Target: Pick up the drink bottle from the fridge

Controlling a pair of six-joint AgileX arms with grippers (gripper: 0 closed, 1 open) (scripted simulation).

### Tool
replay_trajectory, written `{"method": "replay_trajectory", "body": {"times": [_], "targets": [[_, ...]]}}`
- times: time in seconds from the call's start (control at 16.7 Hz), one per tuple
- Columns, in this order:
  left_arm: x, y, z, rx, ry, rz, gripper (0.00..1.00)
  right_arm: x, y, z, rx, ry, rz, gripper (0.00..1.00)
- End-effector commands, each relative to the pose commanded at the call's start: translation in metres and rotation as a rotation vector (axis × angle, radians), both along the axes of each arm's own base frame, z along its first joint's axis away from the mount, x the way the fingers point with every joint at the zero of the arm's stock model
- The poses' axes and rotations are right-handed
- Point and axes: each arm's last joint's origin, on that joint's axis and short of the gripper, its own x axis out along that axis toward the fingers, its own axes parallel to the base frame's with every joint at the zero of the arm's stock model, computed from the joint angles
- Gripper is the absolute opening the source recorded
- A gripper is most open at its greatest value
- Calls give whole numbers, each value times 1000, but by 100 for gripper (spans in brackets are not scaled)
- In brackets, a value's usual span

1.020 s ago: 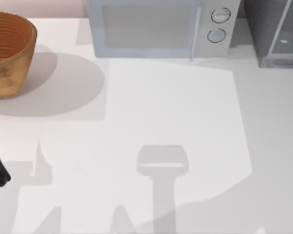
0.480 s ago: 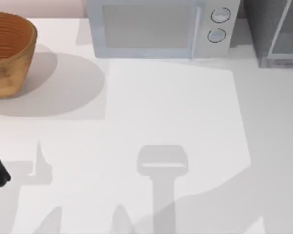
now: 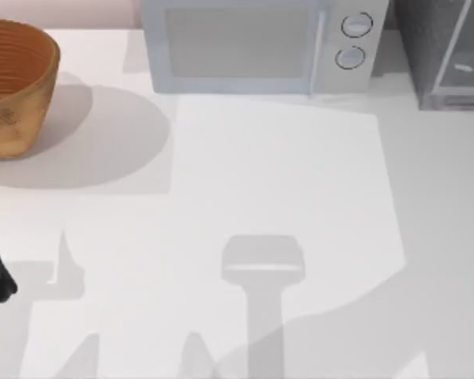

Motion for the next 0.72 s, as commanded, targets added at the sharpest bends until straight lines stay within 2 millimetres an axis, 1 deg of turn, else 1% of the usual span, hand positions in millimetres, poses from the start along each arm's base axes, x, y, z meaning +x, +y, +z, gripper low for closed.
{"method": "replay_trajectory", "body": {"times": [0.18,0.24,0.72], "targets": [[0,0,0,0,0,0,100,0,0,0,0,0,0,2],[0,0,0,0,0,0,100,0,0,0,0,0,0,0],[0,0,0,0,0,0,100,0,-1,0,1,0,-2,0]]}}
